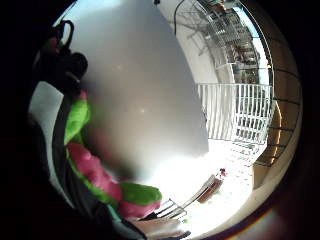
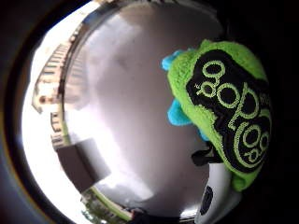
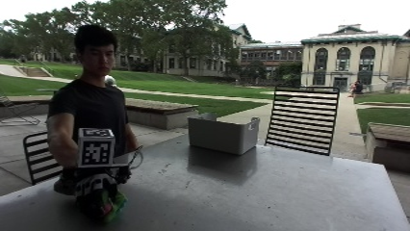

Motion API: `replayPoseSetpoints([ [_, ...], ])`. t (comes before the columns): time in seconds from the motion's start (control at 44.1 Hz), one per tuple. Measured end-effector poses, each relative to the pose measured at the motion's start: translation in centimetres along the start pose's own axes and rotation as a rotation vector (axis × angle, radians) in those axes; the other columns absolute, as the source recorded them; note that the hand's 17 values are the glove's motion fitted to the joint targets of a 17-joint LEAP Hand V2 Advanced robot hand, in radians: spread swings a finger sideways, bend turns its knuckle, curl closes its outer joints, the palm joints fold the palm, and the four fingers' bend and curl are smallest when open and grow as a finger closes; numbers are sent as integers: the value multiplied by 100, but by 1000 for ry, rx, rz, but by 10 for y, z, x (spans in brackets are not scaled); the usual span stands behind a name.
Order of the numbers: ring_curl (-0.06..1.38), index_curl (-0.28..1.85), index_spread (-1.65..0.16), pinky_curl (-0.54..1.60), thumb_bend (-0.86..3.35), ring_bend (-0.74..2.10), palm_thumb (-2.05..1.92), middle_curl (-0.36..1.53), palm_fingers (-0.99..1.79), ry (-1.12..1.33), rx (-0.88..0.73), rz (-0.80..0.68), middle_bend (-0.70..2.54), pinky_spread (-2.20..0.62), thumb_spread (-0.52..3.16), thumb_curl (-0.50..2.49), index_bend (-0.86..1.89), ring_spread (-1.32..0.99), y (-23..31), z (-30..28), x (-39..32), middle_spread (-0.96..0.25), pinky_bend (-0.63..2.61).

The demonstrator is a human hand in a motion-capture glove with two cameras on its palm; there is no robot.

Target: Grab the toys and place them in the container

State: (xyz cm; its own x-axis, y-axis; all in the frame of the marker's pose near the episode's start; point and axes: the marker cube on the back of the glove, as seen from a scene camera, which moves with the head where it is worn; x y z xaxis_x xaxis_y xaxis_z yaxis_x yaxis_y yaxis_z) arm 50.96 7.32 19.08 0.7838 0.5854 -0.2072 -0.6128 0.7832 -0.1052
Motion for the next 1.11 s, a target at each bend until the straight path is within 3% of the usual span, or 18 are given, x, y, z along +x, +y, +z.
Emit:
replayPoseSetpoints([
  [0.113,45,74,-26,30,55,103,102,50,132,-9,7,-10,52,-48,125,57,73,-42,0,-7,0,-36,73],
  [0.159,46,76,-25,31,52,104,99,50,123,-24,-9,-2,50,-48,118,58,74,-42,2,-11,-2,-36,75],
  [0.204,46,77,-25,31,62,106,109,54,134,-39,-26,4,63,-49,125,62,74,-41,3,-15,-5,-37,72],
  [0.34,44,81,-25,33,58,103,105,60,120,-62,-17,-8,77,-43,114,68,66,-36,6,-42,-23,-37,74],
  [0.566,47,85,-28,39,30,119,72,55,92,-132,75,-18,50,-45,93,69,36,-40,28,-142,-88,-40,93],
  [0.77,46,91,-32,39,25,119,69,54,89,-179,207,-163,39,-45,89,73,18,-42,48,-241,-167,-43,97],
  [1.11,45,100,-38,38,21,119,69,57,89,-125,332,-386,31,-44,87,80,13,-43,121,-324,-342,-46,98],
])
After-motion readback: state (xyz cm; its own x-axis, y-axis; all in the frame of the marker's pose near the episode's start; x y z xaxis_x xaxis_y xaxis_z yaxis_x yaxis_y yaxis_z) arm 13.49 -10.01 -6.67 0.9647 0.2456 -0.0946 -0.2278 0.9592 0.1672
